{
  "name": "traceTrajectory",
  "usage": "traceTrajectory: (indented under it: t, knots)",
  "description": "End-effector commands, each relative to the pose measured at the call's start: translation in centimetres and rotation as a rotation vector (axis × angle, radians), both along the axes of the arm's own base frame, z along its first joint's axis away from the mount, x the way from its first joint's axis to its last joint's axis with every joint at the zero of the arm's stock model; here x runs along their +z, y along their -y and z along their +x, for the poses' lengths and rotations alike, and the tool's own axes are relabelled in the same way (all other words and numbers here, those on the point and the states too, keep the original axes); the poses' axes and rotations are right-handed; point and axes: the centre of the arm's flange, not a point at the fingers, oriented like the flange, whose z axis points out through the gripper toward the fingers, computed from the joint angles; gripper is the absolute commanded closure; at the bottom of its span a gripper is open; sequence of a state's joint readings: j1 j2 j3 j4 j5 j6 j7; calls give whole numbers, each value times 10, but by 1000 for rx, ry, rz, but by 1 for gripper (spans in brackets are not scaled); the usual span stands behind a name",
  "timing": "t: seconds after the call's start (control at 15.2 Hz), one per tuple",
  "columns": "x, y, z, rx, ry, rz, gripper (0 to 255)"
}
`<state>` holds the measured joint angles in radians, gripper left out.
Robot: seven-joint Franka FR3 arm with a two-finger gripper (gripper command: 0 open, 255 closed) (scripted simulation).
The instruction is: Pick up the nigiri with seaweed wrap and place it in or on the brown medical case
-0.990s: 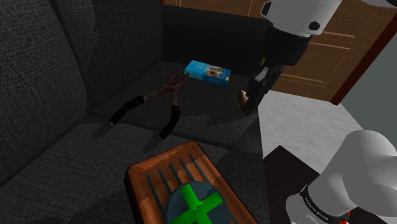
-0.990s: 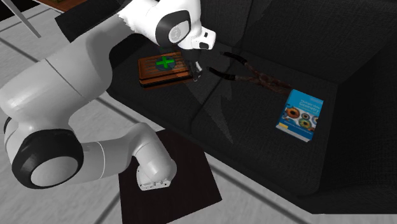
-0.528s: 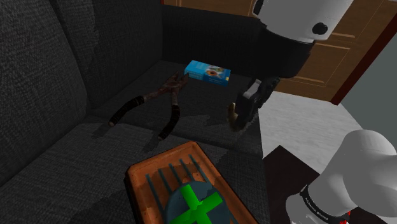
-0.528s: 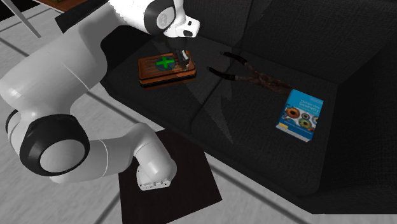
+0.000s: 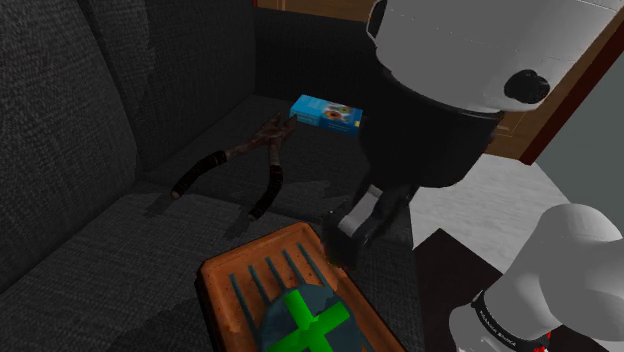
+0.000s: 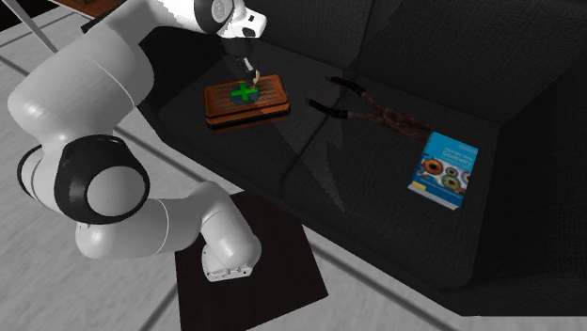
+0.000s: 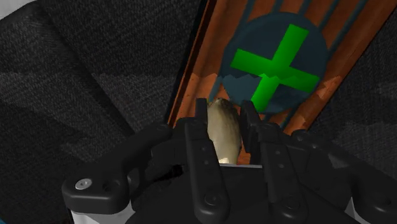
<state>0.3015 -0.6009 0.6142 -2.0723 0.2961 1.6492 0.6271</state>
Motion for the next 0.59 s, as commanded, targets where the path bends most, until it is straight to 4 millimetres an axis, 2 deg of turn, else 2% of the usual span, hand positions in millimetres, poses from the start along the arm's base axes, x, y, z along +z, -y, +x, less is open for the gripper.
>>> traceTrajectory:
  t: [0.0, 0.13, 0.2, 0.26, 0.53]
  knots:
    - [0, -26, -11, -1, -2, 2, 255]
    - [0, -57, -25, -1, -2, 2, 255]
    - [-1, -43, -16, 1, -1, 0, 255]
    - [-1, -43, -16, 1, -1, 0, 0]
    - [-16, -54, 22, -30, 42, 87, 0]
